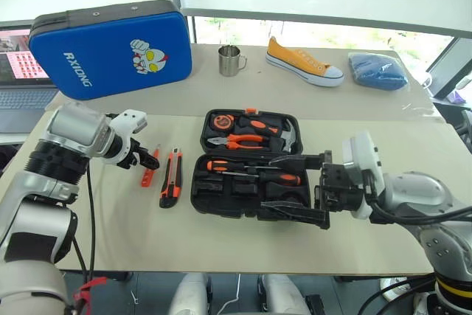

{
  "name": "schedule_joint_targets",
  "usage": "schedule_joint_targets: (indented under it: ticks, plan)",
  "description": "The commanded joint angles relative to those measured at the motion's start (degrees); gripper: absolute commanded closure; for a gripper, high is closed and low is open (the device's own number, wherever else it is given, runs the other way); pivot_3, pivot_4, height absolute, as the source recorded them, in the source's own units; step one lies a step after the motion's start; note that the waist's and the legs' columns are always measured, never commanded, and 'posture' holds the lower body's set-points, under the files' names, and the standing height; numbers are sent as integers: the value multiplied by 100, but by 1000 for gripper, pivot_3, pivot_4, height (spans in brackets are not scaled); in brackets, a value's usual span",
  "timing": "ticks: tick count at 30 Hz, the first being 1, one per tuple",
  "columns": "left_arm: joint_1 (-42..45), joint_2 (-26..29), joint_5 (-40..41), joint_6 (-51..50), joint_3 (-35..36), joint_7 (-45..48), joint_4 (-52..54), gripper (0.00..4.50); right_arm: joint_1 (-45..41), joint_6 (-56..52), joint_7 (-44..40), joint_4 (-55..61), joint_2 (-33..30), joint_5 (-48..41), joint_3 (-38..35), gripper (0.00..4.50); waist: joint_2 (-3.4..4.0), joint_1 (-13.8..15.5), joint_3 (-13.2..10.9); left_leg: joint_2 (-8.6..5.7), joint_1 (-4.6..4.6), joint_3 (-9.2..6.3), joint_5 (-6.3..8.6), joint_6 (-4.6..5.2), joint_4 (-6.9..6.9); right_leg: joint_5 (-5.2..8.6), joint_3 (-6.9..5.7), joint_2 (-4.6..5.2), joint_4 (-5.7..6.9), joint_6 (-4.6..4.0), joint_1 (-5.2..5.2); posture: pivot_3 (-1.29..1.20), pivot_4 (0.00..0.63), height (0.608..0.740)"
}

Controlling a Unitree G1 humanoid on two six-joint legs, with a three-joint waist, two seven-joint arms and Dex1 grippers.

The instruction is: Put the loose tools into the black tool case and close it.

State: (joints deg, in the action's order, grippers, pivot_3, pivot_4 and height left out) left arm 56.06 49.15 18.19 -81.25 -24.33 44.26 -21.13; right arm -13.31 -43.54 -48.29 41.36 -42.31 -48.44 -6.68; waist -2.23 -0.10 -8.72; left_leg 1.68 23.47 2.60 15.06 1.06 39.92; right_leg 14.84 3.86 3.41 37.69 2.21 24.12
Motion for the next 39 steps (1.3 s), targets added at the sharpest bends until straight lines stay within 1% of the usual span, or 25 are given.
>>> schedule_joint_targets:
  ticks: [1,2,3,4,6,7,12,15,19,22,26,30,32,35,36,39]
  plan:
    - [-81,-206,-38,124,-314,300,-164,2218,-26,151,50,207,-83,-152,-197,0,4,30,3,0,0,0,0,0,0,0,0,0,0,0,0,0,150,739]
    - [-75,-215,-77,161,-331,334,-199,2658,-21,145,60,215,-96,-159,-207,0,5,45,3,-1,-1,0,0,0,0,0,0,1,0,1,-2,0,150,739]
    - [-68,-221,-124,210,-341,363,-248,2887,0,144,62,230,-112,-162,-226,0,5,50,3,-2,-2,0,0,0,1,1,0,1,-1,1,-3,0,150,739]
    - [-61,-225,-172,251,-346,385,-296,3320,27,147,60,245,-128,-168,-248,0,5,60,3,-2,-3,1,0,0,1,1,1,1,-1,2,-4,0,150,739]
    - [-52,-224,-270,341,-349,442,-392,3991,63,152,66,265,-151,-185,-274,0,6,76,5,-2,-3,1,0,0,1,1,1,2,-1,2,-4,0,150,739]
    - [-63,-195,-333,425,-344,464,-454,4112,87,151,76,282,-163,-197,-291,0,7,78,5,-2,-3,1,0,0,1,1,1,2,-1,2,-5,0,150,739]
    - [-66,105,-635,1030,-182,694,-636,4125,356,137,65,418,-325,-212,-394,0,11,71,8,0,-10,2,0,0,0,1,1,-1,2,2,-8,0,150,739]
    - [-178,382,-754,2630,28,1254,-180,4125,637,187,14,501,-491,-142,-488,0,9,63,6,2,-7,2,0,0,1,1,2,-2,4,1,-4,0,150,739]
    - [-271,609,-728,4420,264,2205,676,4125,933,194,73,551,-621,-175,-690,0,-11,78,-5,7,18,0,-2,-3,8,0,-2,-3,3,-1,13,0,150,739]
    - [-365,689,-693,5318,225,3012,1377,4125,1106,191,123,591,-686,-166,-796,0,-11,94,-5,4,34,-3,-2,-3,19,-3,-8,4,-11,4,10,0,150,739]
    - [-235,387,-788,5614,-45,3622,1929,4125,1281,166,230,665,-717,-211,-893,0,-10,86,-5,2,33,3,-1,-1,22,-6,-5,4,-16,11,5,0,150,739]
    - [-79,-112,-1123,5459,-503,3893,2269,4125,1405,159,335,747,-726,-208,-922,0,-11,77,-5,2,33,2,-1,-1,29,-6,-5,-3,-12,12,2,0,150,739]
    - [-5,-377,-1372,5452,-740,3891,2239,4125,1420,138,409,775,-724,-255,-951,0,-11,75,-5,2,33,0,-1,0,31,-6,-5,-4,-12,12,2,0,150,739]
    - [125,-743,-1614,4909,-969,3767,2148,4125,1429,118,513,818,-718,-317,-976,0,-11,59,-5,4,33,-3,0,1,31,-6,-4,-8,-11,12,4,0,150,739]
    - [166,-849,-1836,4790,-1137,3671,2046,4125,1445,105,573,845,-705,-359,-998,0,-11,50,-5,4,34,-5,0,1,31,-6,-4,-9,-10,12,5,0,150,739]
    - [184,-981,-2176,4674,-1381,3645,1921,4125,1485,98,701,892,-699,-442,-1022,0,-11,46,-5,3,33,-9,0,2,31,-6,-3,-9,-10,12,3,0,150,739]
